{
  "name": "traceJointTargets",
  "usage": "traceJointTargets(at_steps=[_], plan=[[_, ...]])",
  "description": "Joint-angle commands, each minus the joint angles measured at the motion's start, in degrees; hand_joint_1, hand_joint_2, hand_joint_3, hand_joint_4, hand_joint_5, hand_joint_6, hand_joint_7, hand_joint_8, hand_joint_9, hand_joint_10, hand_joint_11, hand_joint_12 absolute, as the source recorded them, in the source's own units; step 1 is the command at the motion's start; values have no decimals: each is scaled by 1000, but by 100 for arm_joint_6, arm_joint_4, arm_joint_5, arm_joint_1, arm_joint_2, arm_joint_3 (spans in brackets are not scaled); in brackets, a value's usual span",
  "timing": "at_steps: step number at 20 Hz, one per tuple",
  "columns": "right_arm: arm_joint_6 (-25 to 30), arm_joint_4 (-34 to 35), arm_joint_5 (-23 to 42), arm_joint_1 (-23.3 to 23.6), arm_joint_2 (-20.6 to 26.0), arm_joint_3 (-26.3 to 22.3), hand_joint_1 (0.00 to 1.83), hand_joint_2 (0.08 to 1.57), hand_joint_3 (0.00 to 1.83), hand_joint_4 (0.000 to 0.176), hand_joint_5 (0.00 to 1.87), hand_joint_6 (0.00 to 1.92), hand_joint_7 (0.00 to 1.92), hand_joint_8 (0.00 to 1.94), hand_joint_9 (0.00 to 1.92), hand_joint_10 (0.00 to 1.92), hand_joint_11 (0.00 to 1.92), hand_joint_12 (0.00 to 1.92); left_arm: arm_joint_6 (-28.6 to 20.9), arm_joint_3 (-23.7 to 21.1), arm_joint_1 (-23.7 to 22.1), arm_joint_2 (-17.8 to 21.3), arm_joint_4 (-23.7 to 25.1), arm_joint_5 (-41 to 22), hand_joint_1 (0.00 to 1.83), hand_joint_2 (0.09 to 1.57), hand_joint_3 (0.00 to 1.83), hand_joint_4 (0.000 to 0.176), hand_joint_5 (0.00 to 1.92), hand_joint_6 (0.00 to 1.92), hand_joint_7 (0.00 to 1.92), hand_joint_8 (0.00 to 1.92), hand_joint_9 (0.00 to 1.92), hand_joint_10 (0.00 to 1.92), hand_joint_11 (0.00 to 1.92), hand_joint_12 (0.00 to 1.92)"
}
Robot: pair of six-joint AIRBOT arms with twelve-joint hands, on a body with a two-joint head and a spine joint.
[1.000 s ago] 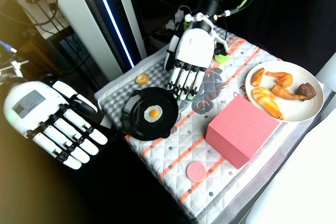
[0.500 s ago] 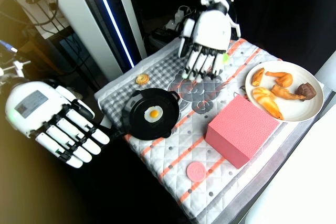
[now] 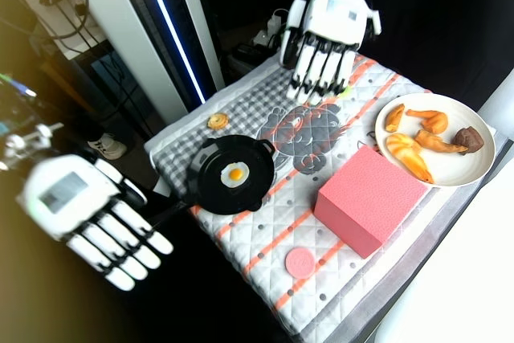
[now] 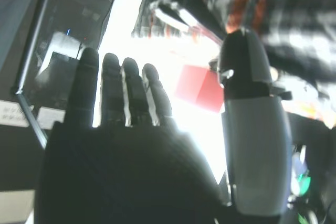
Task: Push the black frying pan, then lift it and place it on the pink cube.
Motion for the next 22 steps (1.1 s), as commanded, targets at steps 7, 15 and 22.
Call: traceJointTargets(at_steps=[7, 15, 22], plan=[[-67, 100, -164, 520, -455, 514, 902, 1083, 0, 0, 6, 2, 0, 0, 0, 0, 32, 19, -3, -39, -34, 139, -266, -360, 422, 1362, 0, 0, 586, 406, 743, 18, 413, 923, 69, 1623], [-151, 101, -889, 1098, -1136, 1126, 926, 1109, 0, 0, 80, 4, 142, 13, 161, 29, 0, 790, -3, -34, 50, 190, -385, -364, 331, 1406, 3, 7, 574, 328, 646, 0, 325, 743, 0, 1497], [-198, 104, -1109, 1367, -1476, 1378, 1222, 1206, 0, 0, 736, 1895, 1109, 1910, 1297, 1893, 1381, 1916, -3, 10, 176, 209, -567, -347, 334, 1386, 0, 6, 660, 255, 615, 8, 396, 465, 0, 1456]])
